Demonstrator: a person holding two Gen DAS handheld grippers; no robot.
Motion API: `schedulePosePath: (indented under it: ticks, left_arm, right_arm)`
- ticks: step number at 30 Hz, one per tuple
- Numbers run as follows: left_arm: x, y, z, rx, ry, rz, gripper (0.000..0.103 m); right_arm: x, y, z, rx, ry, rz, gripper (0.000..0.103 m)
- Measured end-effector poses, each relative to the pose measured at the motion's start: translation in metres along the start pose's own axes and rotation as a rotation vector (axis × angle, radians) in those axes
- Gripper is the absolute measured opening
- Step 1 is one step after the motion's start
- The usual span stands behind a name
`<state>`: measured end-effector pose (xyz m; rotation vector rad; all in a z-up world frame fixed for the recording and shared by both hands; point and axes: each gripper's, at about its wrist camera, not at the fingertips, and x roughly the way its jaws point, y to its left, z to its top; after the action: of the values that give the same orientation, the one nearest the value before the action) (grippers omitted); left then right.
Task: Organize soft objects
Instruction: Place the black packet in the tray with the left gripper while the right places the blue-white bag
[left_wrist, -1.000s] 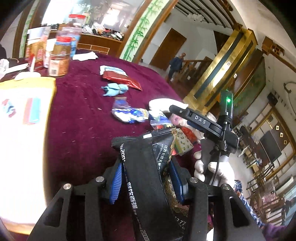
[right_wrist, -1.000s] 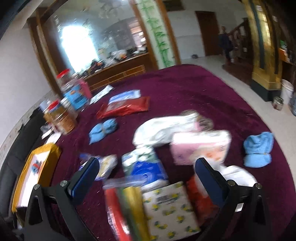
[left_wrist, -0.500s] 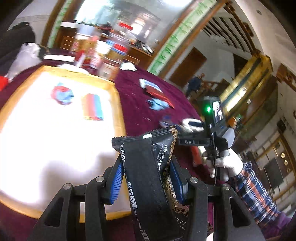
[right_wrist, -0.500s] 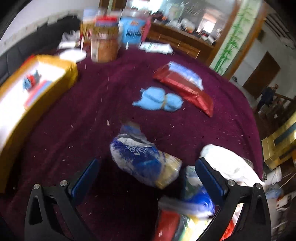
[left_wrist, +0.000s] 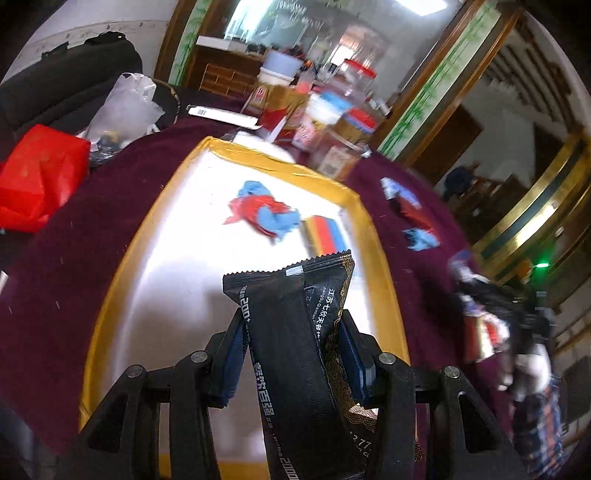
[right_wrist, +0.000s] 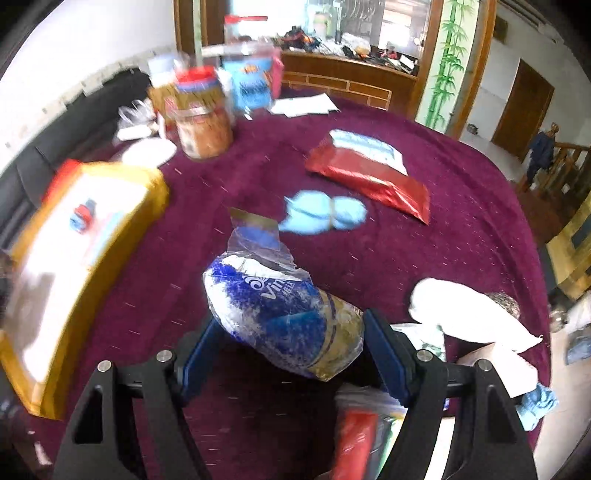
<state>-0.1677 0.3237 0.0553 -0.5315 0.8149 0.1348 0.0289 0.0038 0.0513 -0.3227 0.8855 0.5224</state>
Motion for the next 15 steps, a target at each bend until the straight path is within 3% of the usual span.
schedulePosePath:
  ticks: [5,10,15]
  left_arm:
    - [0.032,0.001,0.032,0.040,0.084,0.083,0.050]
    - [0.080,0.015,0.048,-0.036,0.221,0.099,0.050]
    - [0.102,0.011,0.076,-0.076,0.209,0.101,0.051]
  right_arm:
    - [-0.021,0.029,0.013,0.035,-0.022,0.157,0.075]
    - [-0.020,0.082,0.024,0.017,0.013,0.324,0.076]
    - [-0.017,0.141,0.030,-0.068,0.045,0.397,0.076]
